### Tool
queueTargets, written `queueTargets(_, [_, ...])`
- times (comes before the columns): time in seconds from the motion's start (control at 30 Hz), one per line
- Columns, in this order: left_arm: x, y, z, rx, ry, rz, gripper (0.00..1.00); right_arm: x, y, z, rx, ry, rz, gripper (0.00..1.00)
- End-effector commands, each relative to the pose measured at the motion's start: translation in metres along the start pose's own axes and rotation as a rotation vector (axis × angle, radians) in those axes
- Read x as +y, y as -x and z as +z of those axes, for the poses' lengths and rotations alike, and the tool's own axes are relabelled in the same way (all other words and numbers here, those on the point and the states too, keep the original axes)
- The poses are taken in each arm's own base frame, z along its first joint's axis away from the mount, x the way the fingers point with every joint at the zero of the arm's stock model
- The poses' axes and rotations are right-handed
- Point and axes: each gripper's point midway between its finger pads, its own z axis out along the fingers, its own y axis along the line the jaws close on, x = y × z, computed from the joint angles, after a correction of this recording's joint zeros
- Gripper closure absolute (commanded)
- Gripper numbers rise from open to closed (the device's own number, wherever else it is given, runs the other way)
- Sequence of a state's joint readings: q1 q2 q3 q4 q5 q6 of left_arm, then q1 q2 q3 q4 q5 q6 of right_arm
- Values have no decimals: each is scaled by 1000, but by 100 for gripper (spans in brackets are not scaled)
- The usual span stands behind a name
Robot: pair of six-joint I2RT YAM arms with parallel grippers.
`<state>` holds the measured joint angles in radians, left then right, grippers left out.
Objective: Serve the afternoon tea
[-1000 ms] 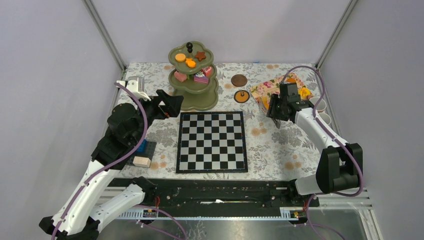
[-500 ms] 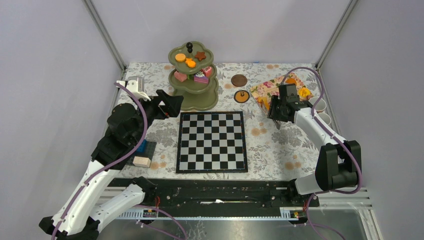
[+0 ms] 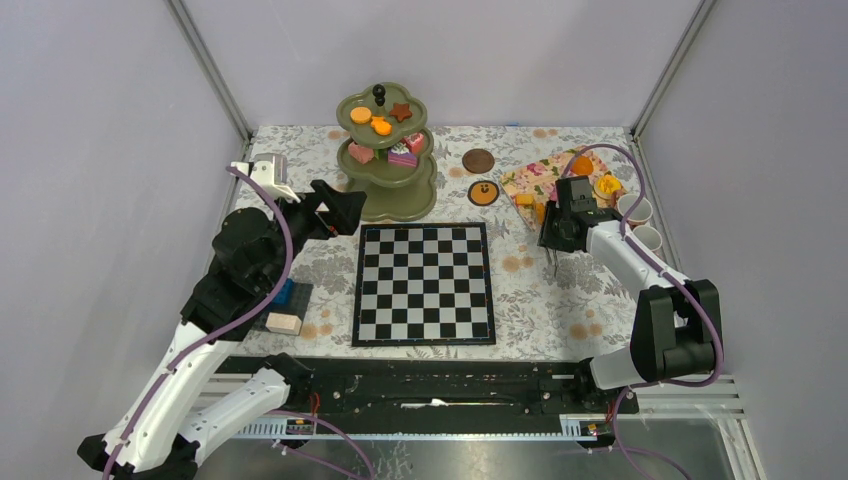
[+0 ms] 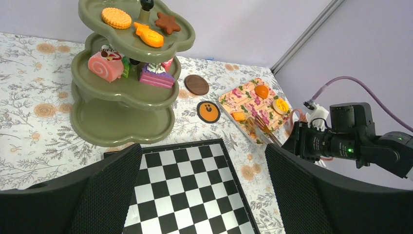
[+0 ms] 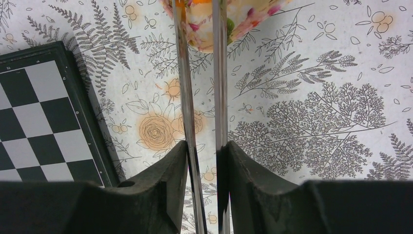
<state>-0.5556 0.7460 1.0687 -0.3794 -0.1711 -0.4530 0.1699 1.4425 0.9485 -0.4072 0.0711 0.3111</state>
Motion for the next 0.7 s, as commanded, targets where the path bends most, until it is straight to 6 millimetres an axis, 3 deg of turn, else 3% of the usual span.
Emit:
queueTargets(0.0, [-7,10,-3,-40,-31,-5,1,1,28,-16,-104,-4,17,65])
queueTargets(0.2, [-5,10,-6,-41,-23,0,1,-1,43,-30,-171,-12,32,70])
queueTargets(0.67, [-3,13,-10,-50,-18,5,1,-6,62,-39,-227,40,128,76])
